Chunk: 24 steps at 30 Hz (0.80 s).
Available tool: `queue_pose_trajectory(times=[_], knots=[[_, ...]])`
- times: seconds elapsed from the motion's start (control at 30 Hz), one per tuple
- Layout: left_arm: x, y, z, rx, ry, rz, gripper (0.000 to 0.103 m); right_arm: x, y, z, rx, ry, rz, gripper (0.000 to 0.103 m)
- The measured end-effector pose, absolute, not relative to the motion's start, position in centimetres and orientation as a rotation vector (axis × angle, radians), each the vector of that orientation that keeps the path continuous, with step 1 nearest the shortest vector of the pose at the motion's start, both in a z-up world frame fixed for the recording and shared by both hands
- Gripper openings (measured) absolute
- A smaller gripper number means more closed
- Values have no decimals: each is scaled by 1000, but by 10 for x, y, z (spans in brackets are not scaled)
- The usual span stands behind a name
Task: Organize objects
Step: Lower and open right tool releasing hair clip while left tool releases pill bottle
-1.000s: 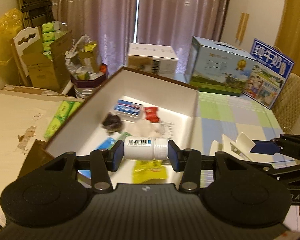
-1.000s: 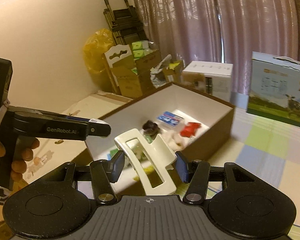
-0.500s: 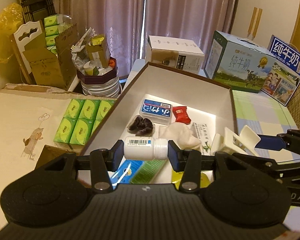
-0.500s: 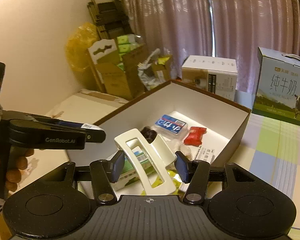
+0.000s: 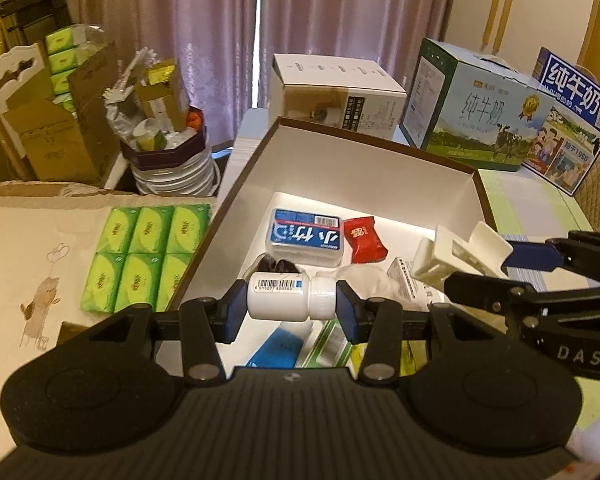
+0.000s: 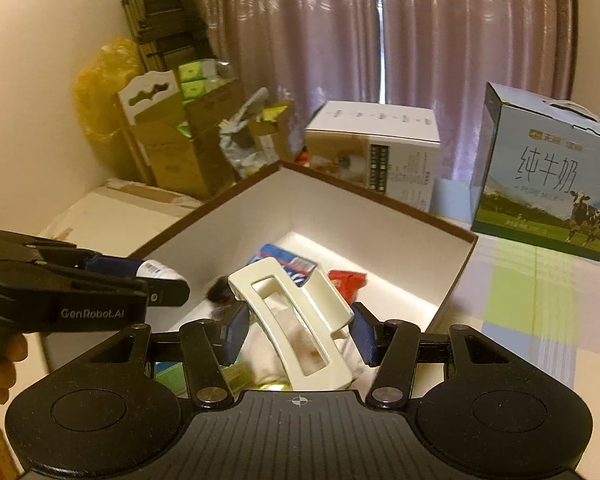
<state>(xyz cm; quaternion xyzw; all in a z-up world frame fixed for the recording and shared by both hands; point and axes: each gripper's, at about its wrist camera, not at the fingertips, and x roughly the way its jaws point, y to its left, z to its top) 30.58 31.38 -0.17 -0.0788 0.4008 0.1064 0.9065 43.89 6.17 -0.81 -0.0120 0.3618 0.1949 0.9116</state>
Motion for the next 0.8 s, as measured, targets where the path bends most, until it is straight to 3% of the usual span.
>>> queue_pose_trajectory(times=[0.7,0.73,0.8], knots=[[394,324,-58,-113,895,107,42,509,56,-44,-92,771,294,51],[395,324,-58,-114,891,99,45,511,57,-45,-99,773,294,51],[397,324,-58,-112,880,94,61,514,57,-47,-110,773,292,51]])
